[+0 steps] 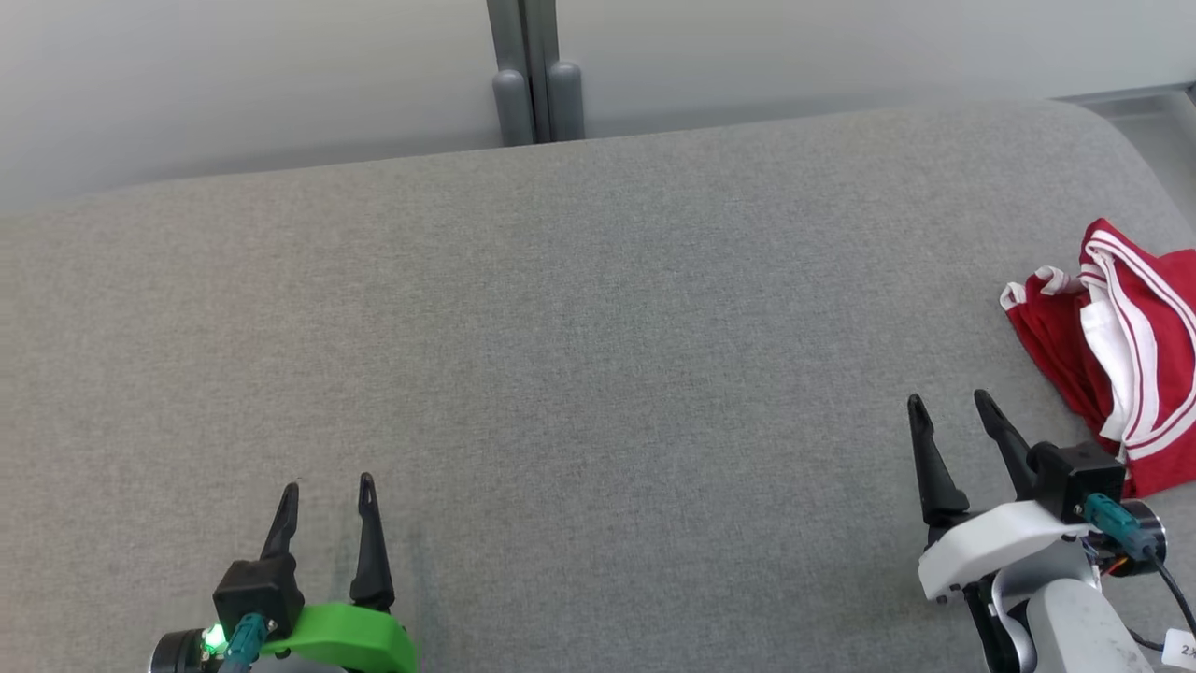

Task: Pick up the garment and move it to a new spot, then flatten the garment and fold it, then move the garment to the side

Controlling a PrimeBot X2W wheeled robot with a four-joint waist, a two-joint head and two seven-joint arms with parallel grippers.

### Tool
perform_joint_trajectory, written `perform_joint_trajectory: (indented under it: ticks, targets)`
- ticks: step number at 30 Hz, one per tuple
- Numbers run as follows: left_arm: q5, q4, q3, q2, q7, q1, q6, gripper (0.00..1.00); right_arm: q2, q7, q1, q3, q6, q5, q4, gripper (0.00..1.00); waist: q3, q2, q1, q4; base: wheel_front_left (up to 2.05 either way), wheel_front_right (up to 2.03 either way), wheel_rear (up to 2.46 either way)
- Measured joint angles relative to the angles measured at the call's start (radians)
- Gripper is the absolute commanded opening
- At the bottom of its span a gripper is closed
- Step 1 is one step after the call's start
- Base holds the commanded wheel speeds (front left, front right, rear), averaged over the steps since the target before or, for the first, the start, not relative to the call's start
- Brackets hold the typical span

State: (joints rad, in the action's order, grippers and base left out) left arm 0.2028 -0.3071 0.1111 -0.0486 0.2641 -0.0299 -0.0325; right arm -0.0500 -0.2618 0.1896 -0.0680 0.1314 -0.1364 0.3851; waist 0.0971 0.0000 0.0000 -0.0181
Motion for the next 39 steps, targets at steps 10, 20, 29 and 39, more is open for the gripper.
perform_joint_trajectory:
  ticks: [10, 20, 29, 39]
  targets:
    - [0.001, 0.011, -0.028, 0.000, 0.000, 0.072, 0.021, 1.00, 0.001, 0.000, -0.071, 0.007, 0.000, -0.022, -0.003, 1.00, -0.079, 0.0000, 0.0000, 0.040, 0.00, 0.00, 0.00]
    - [0.058, -0.040, -0.035, 0.005, -0.018, 0.096, 0.026, 0.00, 0.015, 0.025, -0.114, 0.008, 0.000, -0.072, 0.048, 0.00, -0.094, 0.0000, -0.0001, 0.044, 0.00, 0.00, 0.00]
    - [0.224, -0.031, -0.055, 0.005, -0.061, 0.092, 0.043, 0.00, 0.015, 0.064, -0.114, 0.004, 0.000, -0.243, 0.028, 0.00, -0.094, 0.0000, 0.0000, 0.042, 0.00, 0.00, 0.00]
    - [0.384, -0.019, -0.079, 0.005, -0.105, 0.075, 0.059, 0.00, 0.014, 0.105, -0.114, -0.001, 0.000, -0.413, 0.003, 0.00, -0.094, 0.0000, 0.0000, 0.040, 0.00, 0.00, 0.00]
